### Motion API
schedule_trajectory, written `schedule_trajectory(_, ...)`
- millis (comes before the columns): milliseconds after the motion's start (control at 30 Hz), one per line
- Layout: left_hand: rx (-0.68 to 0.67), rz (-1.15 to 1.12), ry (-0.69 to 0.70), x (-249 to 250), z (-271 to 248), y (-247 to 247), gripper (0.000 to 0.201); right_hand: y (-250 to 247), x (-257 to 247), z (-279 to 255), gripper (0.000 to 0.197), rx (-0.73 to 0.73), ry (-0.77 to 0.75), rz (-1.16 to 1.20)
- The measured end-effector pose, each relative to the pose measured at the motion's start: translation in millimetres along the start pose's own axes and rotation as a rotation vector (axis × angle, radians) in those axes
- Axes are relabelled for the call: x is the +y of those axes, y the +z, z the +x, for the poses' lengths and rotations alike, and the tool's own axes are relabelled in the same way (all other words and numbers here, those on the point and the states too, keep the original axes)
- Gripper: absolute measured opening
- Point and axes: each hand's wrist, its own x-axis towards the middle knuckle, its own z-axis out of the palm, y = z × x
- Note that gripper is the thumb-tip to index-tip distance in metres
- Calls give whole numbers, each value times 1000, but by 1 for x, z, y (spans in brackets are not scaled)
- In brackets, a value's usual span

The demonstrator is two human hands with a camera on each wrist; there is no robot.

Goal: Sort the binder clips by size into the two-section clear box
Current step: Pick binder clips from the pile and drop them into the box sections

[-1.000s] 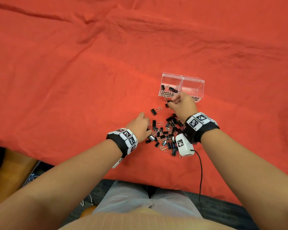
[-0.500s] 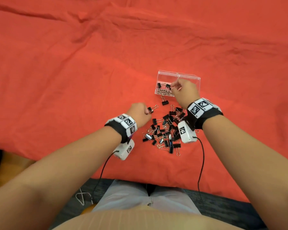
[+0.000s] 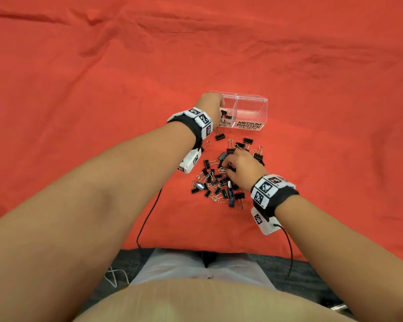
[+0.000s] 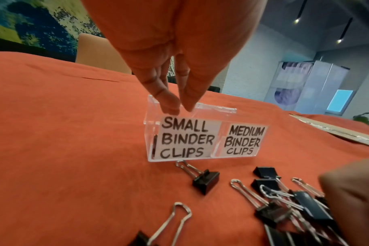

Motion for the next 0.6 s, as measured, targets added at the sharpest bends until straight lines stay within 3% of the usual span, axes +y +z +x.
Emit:
schedule_trajectory(133,53,-96,53,-10,-27,9,22,-6,8,0,18,103,61,75)
schedule_trajectory(233,6,-65,102,-23,-60,18,13,-7,3,0,16,138,54,120)
schedule_trajectory(400,-223,53,6,-49,-100,51,12,8,-20,-5,18,-5,-25,-31)
schedule_trajectory(500,-210,29,-17,-55,-110,65,20,12,-23,-5,26,-51,-14,-91)
schedule_trajectory(600,-156,7,-10,-54,-114,71,21,14,-21,-5,20,-52,17,-34)
